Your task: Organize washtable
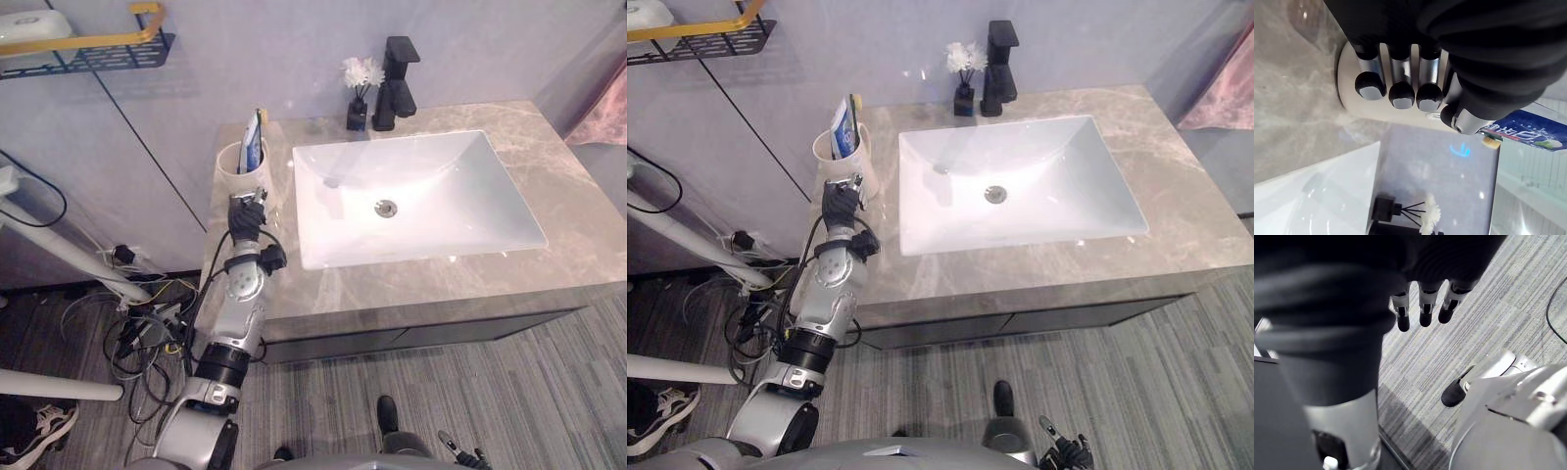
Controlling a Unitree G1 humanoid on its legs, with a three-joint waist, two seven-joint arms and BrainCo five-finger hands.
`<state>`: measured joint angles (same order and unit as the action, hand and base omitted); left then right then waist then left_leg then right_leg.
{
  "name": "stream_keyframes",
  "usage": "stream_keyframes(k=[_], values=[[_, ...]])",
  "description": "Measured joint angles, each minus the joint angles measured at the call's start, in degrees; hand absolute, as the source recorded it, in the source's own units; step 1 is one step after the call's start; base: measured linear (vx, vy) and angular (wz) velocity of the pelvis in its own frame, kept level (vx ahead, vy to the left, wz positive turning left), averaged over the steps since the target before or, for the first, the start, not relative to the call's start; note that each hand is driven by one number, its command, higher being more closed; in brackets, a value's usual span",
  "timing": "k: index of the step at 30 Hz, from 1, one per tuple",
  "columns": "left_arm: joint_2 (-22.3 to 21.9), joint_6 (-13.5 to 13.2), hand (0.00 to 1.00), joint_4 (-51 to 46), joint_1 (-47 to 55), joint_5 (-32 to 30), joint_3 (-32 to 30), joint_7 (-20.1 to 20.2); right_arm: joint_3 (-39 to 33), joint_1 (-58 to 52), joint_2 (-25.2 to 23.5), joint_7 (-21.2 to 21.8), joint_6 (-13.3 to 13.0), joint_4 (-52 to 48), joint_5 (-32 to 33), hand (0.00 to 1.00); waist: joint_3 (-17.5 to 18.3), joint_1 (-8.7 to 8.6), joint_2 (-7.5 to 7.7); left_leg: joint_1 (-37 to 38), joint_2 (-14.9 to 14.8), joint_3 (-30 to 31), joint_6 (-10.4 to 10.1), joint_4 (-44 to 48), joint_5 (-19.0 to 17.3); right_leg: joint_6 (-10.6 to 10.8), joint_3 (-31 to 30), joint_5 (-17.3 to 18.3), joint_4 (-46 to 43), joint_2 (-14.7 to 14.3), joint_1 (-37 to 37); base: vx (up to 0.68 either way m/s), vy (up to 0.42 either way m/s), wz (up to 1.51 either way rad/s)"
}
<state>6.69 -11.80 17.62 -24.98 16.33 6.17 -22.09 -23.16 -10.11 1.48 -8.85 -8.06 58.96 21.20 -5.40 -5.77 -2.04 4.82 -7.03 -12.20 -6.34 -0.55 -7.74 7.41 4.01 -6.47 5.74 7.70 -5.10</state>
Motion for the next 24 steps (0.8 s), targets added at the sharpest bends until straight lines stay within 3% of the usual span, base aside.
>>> stream_keyframes(k=[24], values=[[0.66,0.43,1.0,7.15,-8.31,0.16,-9.73,-3.25,-2.16,-0.17,-0.39,1.15,0.0,-0.58,0.15,0.0,-1.72,-0.79,-0.53,0.06,-0.13,-3.16,-0.39,-0.15,-0.68,-0.09,-3.16,-0.42,-0.01,-0.8,-2.06,0.01,0.0,-0.07]])
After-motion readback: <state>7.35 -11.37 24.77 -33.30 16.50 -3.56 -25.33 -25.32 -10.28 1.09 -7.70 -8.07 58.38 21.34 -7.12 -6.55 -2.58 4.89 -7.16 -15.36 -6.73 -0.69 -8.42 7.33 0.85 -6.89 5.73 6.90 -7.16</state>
